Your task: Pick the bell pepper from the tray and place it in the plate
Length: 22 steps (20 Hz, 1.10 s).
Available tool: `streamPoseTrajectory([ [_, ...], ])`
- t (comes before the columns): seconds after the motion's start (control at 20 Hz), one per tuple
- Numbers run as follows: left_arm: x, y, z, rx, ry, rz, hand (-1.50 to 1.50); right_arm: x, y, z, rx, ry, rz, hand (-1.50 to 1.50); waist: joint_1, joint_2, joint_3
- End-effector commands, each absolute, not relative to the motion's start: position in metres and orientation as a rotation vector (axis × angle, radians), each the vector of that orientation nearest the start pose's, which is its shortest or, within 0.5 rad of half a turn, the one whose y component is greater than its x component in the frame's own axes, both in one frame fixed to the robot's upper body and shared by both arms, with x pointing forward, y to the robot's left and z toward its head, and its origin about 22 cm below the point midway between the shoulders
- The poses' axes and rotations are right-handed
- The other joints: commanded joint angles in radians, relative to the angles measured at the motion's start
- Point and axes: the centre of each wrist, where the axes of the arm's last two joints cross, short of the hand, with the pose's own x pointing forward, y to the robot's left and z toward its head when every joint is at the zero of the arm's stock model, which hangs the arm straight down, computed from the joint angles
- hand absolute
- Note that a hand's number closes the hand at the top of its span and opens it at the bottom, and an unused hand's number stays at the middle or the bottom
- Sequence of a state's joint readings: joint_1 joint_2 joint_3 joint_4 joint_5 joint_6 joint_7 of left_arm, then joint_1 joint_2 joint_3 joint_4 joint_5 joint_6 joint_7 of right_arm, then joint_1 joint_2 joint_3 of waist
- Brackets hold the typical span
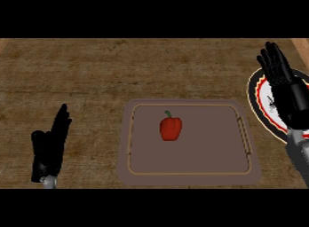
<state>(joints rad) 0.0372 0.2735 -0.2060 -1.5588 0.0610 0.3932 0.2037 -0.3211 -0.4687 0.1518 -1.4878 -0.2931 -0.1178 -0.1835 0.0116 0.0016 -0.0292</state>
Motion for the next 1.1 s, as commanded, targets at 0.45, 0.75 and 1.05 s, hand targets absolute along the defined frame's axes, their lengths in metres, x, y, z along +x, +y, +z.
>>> streamPoseTrajectory([
  [0.45, 0.24, 0.244, -0.005, 0.269, -1.286, -0.032, 0.0, 0.326, -0.229, 0.128, -0.592, -1.851, 1.109, 1.5, -0.017, -0.018, 0.01],
  [0.75, 0.241, 0.238, -0.009, 0.254, -1.301, -0.019, 0.0, 0.275, -0.148, 0.029, 0.016, -1.85, 0.188, -1.5, -0.012, 0.012, 0.036],
  [1.05, 0.248, 0.261, -0.006, 0.248, -1.272, -0.029, 0.0, 0.27, -0.174, 0.008, 0.032, -1.832, 0.736, -1.5, -0.011, -0.002, 0.029],
])
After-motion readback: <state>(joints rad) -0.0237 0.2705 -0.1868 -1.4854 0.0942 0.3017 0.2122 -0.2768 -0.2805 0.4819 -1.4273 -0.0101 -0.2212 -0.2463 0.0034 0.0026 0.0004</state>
